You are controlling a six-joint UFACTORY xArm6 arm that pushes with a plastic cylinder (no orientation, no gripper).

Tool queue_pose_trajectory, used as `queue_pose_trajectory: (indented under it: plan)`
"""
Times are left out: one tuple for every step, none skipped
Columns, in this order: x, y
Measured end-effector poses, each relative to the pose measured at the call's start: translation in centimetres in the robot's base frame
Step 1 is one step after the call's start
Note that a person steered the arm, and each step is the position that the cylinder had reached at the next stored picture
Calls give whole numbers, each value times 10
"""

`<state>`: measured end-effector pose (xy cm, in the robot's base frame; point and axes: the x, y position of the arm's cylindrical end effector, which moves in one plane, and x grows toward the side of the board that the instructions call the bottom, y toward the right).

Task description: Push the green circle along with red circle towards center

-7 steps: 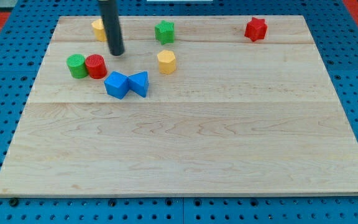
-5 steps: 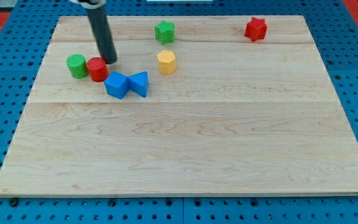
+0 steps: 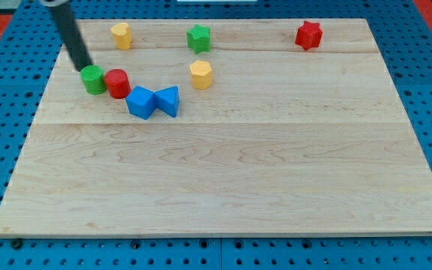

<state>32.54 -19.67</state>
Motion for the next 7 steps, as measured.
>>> queue_pose_trajectory:
  plan:
    - [19, 62]
    - [54, 92]
    - [100, 98]
    - [70, 86]
    - [27, 66]
    - [0, 64]
    - [-12, 13]
